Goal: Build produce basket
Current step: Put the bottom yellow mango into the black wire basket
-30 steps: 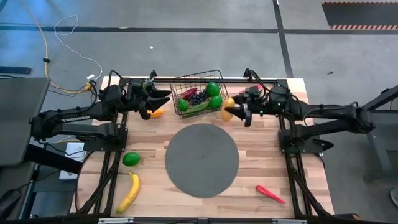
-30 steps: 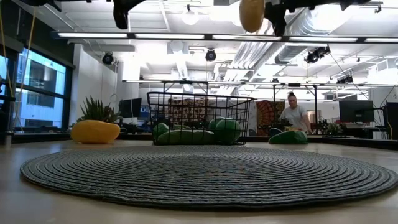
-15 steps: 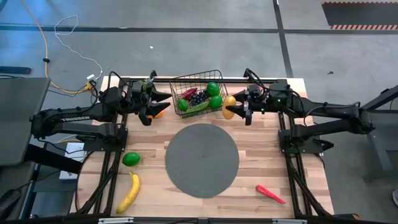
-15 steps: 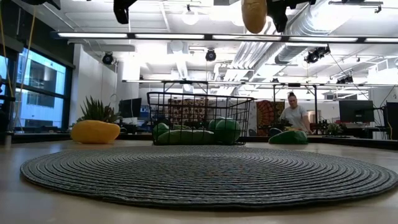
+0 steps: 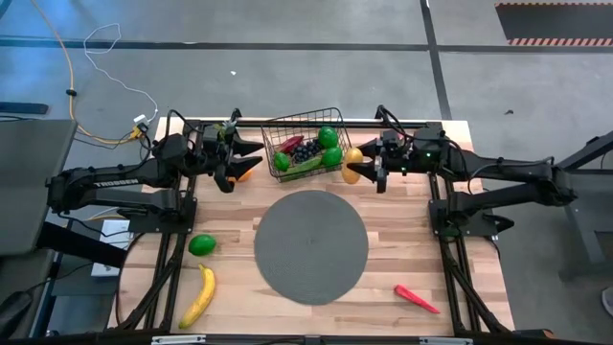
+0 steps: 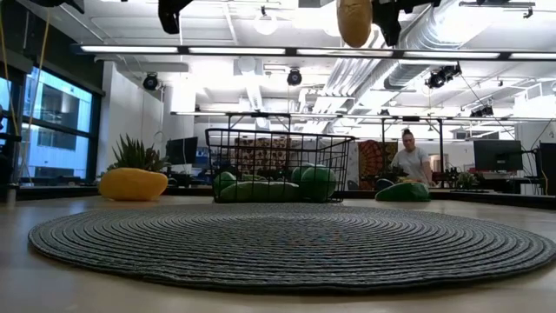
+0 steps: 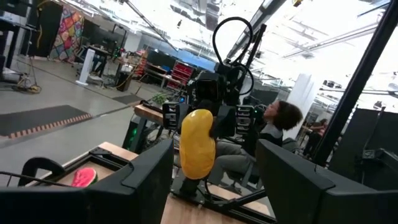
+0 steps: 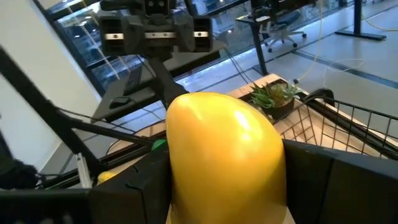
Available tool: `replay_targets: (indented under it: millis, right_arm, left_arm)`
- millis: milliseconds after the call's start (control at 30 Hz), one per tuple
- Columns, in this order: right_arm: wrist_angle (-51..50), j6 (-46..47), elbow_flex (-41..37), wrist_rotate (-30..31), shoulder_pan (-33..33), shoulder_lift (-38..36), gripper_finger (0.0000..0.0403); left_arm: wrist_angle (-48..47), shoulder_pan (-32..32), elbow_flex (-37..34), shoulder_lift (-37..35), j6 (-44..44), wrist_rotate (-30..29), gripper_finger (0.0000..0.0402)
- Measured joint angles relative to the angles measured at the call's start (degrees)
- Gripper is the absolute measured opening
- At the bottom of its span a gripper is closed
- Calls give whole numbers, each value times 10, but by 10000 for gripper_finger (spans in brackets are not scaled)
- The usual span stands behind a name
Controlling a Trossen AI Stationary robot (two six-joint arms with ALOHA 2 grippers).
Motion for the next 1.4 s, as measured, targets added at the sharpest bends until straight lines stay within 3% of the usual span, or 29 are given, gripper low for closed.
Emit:
replay_targets:
  millis: [200, 467, 733, 1033, 1400]
  right_arm:
    - [-8, 22, 50, 44, -18, 79, 215]
    - [-193, -70, 290, 41, -89, 285, 215]
    - [-368, -69, 475, 10, -136, 494, 216]
    - [-383, -28, 543, 14, -139, 639, 220]
    - [-428, 56, 543, 89, -139, 660, 220]
  left_arm:
    - [0, 0, 0, 0, 0, -3, 216]
    - [0, 0, 0, 0, 0, -3, 216]
    - [0, 0, 0, 0, -1, -1, 216]
    - [0, 0, 0, 0, 0, -1, 216]
    - [-4, 0, 0, 0, 0, -1, 216]
